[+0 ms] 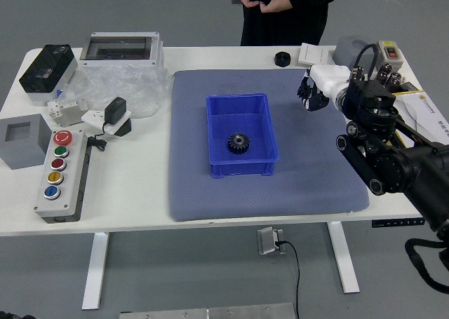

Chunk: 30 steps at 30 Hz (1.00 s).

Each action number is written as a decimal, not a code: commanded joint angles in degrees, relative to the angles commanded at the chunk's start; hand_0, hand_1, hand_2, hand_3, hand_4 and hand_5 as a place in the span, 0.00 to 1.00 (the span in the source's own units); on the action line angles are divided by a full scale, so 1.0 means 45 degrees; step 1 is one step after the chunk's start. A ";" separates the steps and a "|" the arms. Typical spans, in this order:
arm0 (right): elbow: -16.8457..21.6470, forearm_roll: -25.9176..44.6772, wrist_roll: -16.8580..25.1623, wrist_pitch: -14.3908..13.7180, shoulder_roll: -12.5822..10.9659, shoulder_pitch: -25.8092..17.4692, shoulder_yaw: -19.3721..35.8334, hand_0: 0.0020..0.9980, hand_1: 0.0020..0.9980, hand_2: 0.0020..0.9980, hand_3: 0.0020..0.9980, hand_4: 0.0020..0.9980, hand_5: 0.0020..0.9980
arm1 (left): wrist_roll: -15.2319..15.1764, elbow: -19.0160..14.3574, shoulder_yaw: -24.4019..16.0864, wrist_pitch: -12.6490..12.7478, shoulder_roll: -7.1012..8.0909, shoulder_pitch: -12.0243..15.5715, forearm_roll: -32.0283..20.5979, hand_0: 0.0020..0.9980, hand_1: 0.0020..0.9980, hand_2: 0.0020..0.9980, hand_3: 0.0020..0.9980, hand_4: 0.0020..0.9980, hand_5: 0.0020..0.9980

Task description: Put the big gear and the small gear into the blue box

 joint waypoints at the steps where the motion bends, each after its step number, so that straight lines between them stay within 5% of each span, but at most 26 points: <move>1: 0.0238 -0.0004 -0.0018 0.0021 0.0011 -0.0039 -0.0045 0.61 0.45 0.44 0.49 0.53 0.11 | 0.0002 0.0000 0.0001 -0.0002 0.0003 0.0004 -0.0002 0.78 0.74 0.73 0.67 0.55 0.23; 16: 0.3770 0.0077 -0.0223 0.0211 0.0678 -0.0598 -0.1203 0.62 0.45 0.44 0.49 0.54 0.11 | 0.0026 0.0000 -0.0014 -0.0021 -0.0021 0.0015 -0.0023 0.78 0.74 0.73 0.67 0.55 0.23; 28: 0.3675 0.0370 -0.0172 0.0315 0.0766 -0.1089 -0.1546 0.63 0.47 0.48 0.51 0.55 0.10 | 0.0016 0.0000 -0.0060 0.0000 -0.0086 0.0002 0.0006 0.78 0.74 0.73 0.67 0.55 0.22; 29: 0.3643 0.0401 -0.0163 0.0358 0.0750 -0.1114 -0.1526 0.67 0.53 0.55 0.62 0.54 0.13 | 0.0014 0.0000 -0.0067 0.0002 -0.0088 0.0001 0.0012 0.78 0.74 0.73 0.67 0.55 0.22; 30: 0.3618 0.0428 -0.0159 0.0417 0.0738 -0.1135 -0.1505 0.67 0.53 0.55 0.62 0.54 0.13 | 0.0013 0.0000 -0.0072 0.0004 -0.0089 -0.0001 0.0013 0.78 0.74 0.73 0.67 0.55 0.22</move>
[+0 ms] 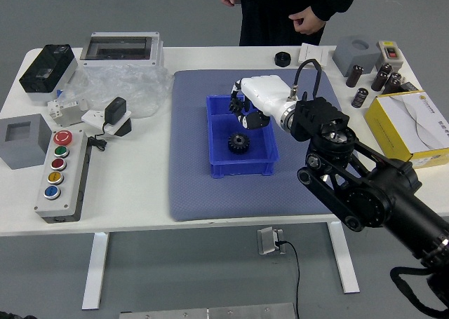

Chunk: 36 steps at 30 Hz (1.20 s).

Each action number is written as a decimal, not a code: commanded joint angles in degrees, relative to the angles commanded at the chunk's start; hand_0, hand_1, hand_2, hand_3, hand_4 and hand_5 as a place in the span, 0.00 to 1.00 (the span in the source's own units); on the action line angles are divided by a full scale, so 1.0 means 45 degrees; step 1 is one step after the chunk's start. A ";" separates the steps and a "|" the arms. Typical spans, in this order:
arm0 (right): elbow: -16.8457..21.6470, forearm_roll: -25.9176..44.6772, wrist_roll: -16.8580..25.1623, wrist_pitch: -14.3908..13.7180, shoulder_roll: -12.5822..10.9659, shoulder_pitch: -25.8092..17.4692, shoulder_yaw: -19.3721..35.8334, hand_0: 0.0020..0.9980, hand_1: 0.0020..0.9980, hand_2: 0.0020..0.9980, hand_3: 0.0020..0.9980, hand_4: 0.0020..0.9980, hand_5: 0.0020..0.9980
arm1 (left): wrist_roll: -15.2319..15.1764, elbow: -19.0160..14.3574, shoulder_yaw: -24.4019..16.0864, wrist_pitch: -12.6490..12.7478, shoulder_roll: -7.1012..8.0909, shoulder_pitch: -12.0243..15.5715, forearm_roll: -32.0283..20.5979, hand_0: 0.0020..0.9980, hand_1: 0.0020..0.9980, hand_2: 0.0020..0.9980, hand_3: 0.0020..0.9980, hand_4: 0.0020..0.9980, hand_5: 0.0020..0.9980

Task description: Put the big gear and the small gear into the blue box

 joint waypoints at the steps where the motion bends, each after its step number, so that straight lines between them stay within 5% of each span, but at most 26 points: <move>1: -0.0025 0.0025 0.0002 0.0113 -0.0010 -0.0022 0.0026 0.67 0.53 0.55 0.62 0.54 0.13 | -0.0004 0.0000 0.0002 0.0003 -0.0002 -0.0001 -0.0006 0.78 0.74 0.73 0.67 0.55 0.22; 4: -0.0062 0.0068 0.0016 0.0443 -0.0035 -0.0067 0.0100 0.67 0.53 0.55 0.62 0.54 0.13 | -0.0019 0.0000 0.0026 0.0007 -0.0017 -0.0012 -0.0039 0.78 0.74 0.73 0.67 0.55 0.22; 5: -0.0062 0.0078 0.0025 0.0554 -0.0047 -0.0077 0.0129 0.74 0.64 0.72 0.76 0.63 0.18 | -0.0024 0.0000 0.0035 0.0008 -0.0021 -0.0015 -0.0051 0.78 0.74 0.73 0.67 0.56 0.22; 10: 0.0029 0.0164 0.0054 0.1073 -0.0143 -0.0107 0.0368 0.74 0.64 0.72 0.76 0.63 0.18 | -0.0039 0.0000 0.0048 0.0014 -0.0030 -0.0011 -0.0072 0.78 0.74 0.73 0.67 0.56 0.22; 11: 0.0063 0.0178 0.0053 0.1156 -0.0166 -0.0112 0.0430 0.82 0.73 0.82 0.87 0.74 0.25 | -0.0041 0.0000 0.0046 0.0016 -0.0027 -0.0005 -0.0071 0.78 0.74 0.73 0.67 0.56 0.23; 19: 0.0369 0.0272 0.0038 0.1581 -0.0353 -0.0210 0.0934 0.84 0.77 0.86 0.89 0.76 0.26 | -0.0058 0.0000 0.0049 0.0018 -0.0002 0.0024 -0.0058 0.78 0.74 0.73 0.67 0.56 0.23; 28: 0.1577 0.1177 0.0000 0.1367 -0.1023 -0.1131 0.2765 0.85 0.80 0.87 0.89 0.76 0.29 | -0.0076 0.0000 -0.0118 0.0062 0.0133 0.0147 0.0066 0.78 0.74 0.73 0.67 0.56 0.24; 29: 0.1724 0.1400 0.0032 0.1281 -0.1140 -0.1288 0.3029 0.92 0.88 0.92 0.90 0.69 0.41 | -0.0083 0.0000 -0.0140 0.0068 0.0148 0.0152 0.0080 0.78 0.74 0.73 0.67 0.56 0.24; 34: 0.2222 0.2416 0.0206 0.0931 -0.1614 -0.1935 0.4319 0.92 0.88 0.92 0.90 0.69 0.41 | -0.0112 0.0000 -0.0239 0.0094 0.0210 0.0152 0.0137 0.78 0.74 0.73 0.67 0.56 0.24; 35: 0.2288 0.2626 0.0236 0.0846 -0.1728 -0.2070 0.4607 0.95 0.91 0.95 0.89 0.64 0.51 | -0.0114 0.0000 -0.0262 0.0098 0.0221 0.0152 0.0152 0.78 0.74 0.73 0.67 0.56 0.24; 36: 0.2331 0.2856 0.0259 0.0769 -0.1845 -0.2193 0.4887 0.95 0.91 0.95 0.89 0.64 0.51 | -0.0118 0.0000 -0.0275 0.0104 0.0233 0.0151 0.0157 0.78 0.74 0.73 0.67 0.56 0.24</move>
